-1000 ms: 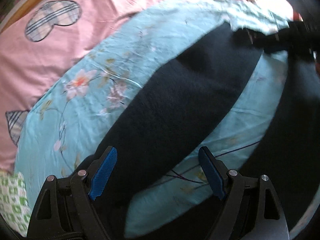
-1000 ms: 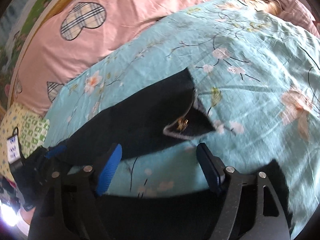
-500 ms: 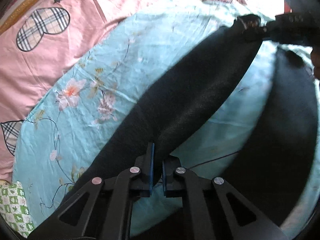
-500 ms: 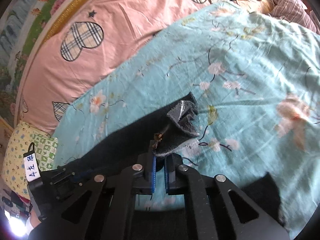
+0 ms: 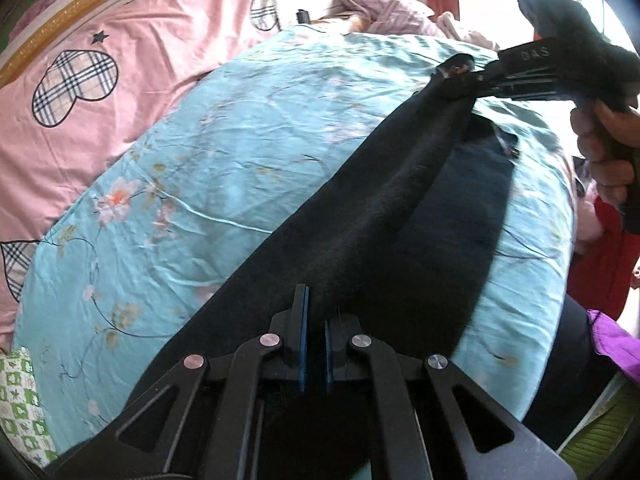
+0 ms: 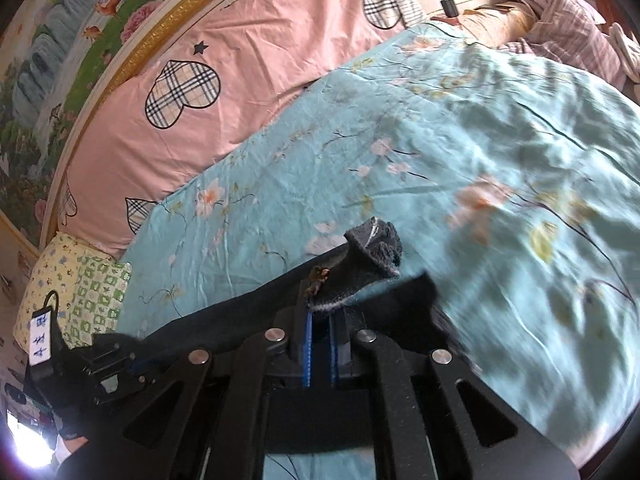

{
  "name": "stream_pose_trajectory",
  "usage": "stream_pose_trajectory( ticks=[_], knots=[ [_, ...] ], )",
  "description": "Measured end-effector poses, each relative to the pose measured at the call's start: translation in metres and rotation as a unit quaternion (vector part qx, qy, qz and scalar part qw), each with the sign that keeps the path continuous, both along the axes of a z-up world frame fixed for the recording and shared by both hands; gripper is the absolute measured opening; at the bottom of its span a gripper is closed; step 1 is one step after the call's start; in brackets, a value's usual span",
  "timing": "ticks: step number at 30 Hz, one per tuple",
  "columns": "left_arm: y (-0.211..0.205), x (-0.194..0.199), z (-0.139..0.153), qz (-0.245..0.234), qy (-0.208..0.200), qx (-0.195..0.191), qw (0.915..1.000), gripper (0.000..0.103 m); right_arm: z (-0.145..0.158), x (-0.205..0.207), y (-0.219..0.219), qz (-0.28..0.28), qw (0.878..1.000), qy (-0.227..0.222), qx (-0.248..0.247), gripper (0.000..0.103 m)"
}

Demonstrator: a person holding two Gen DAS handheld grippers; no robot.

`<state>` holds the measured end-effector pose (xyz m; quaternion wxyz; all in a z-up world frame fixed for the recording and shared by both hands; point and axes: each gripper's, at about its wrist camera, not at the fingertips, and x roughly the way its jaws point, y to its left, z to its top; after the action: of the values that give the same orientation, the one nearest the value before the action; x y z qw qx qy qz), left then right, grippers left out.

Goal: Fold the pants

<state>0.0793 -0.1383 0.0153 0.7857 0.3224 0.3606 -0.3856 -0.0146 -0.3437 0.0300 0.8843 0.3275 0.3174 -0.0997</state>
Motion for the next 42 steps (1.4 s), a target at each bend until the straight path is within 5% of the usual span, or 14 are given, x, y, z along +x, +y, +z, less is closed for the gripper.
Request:
stream_pose_trajectory(
  ticks=[25, 30, 35, 42],
  knots=[
    [-0.001, -0.035, -0.041, 0.008, 0.044, 0.001, 0.9990, 0.005, -0.042, -0.047, 0.006, -0.025, 0.998, 0.051, -0.016, 0.007],
    [0.004, -0.031, -0.038, 0.023, 0.058, -0.015, 0.9980, 0.014, -0.042, -0.054, 0.003, -0.038, 0.998, 0.055, -0.011, 0.019],
    [0.020, -0.035, -0.028, 0.056, 0.068, -0.043, 0.9952, 0.044, -0.025, -0.069, 0.001, -0.070, 0.995, 0.054, -0.041, 0.037],
    [0.062, -0.036, -0.016, 0.141, 0.099, -0.101, 0.9799, 0.046, -0.001, -0.080, 0.013, -0.060, 0.996, 0.003, -0.066, 0.040]
  ],
)
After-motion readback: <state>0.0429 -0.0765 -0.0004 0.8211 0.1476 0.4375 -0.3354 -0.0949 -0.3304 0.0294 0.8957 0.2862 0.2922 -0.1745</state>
